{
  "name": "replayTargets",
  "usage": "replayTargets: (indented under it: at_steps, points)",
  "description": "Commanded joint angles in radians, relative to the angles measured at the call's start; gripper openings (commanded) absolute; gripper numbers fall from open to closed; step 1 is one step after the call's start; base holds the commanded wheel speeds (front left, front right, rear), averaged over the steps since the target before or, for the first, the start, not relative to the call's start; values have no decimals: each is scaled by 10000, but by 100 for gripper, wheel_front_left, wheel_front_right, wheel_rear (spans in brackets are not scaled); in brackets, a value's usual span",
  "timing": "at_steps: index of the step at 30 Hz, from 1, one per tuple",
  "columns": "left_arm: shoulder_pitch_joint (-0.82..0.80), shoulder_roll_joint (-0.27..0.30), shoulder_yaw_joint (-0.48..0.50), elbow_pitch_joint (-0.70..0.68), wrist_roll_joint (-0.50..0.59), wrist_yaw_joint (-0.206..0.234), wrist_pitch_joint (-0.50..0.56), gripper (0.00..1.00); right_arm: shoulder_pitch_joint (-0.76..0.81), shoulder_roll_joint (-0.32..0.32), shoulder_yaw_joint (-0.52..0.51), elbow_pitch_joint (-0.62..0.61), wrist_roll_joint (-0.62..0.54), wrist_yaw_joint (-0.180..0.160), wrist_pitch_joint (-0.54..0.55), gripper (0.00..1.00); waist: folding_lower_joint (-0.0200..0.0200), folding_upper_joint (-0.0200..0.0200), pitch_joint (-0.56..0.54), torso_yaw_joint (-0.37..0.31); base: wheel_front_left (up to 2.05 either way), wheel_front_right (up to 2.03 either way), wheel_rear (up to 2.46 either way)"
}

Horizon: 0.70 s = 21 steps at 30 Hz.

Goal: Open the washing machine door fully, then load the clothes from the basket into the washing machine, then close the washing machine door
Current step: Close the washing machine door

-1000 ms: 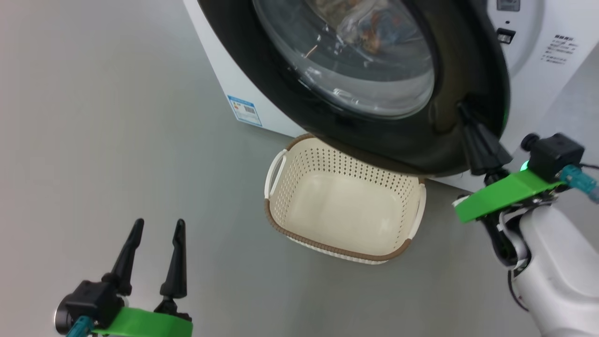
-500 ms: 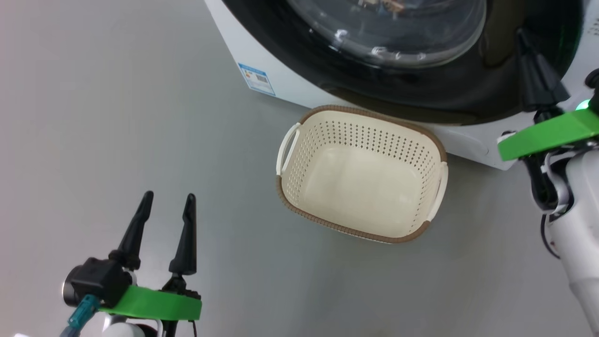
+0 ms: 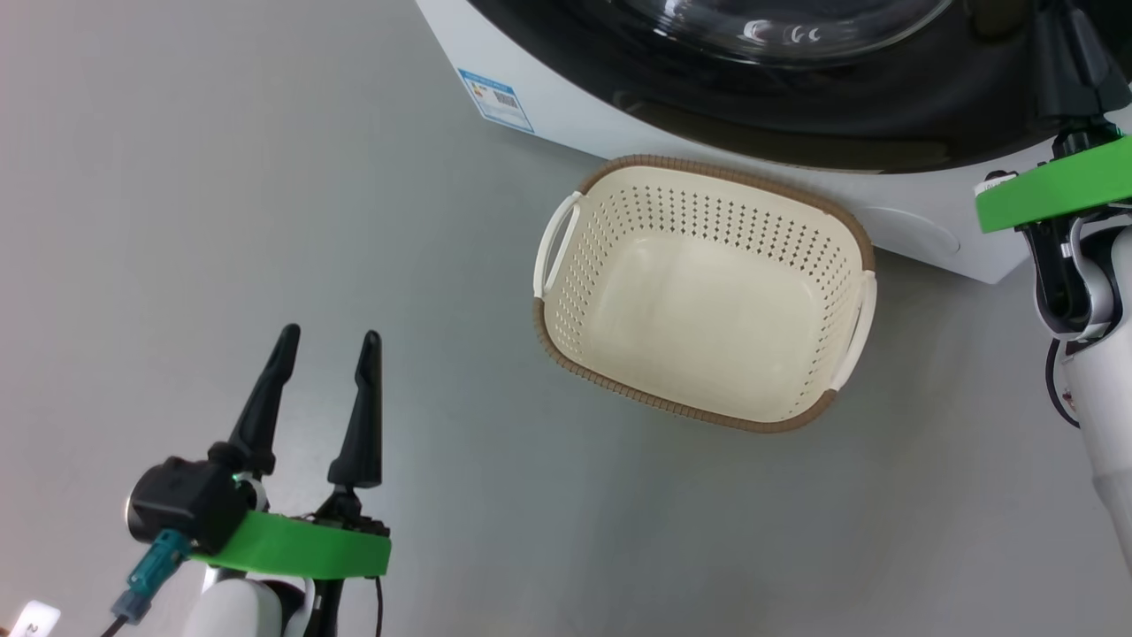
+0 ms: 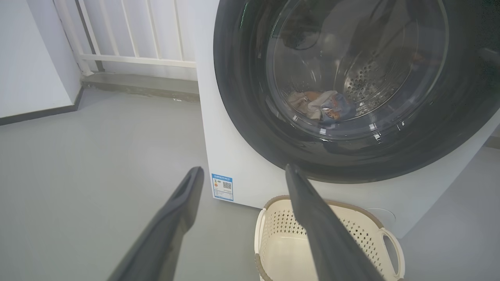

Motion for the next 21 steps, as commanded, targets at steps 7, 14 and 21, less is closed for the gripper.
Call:
replayTargets:
  at_steps: [7, 14, 21]
  points:
    - [-271, 151, 302, -277, -51, 8, -63, 100, -614, 8, -345, -145, -70, -96, -48, 0, 0, -1, 136, -22, 0, 0, 0]
    - [-176, 151, 408, -8, 158, 8, -63, 100, -1, 261, 117, -292, 63, -96, -48, 0, 0, -1, -308, -239, 0, 0, 0]
    - [99, 314, 668, 326, 373, 8, -63, 100, 975, 596, 512, -570, 157, -96, -48, 80, 0, -1, -1060, -591, 0, 0, 0]
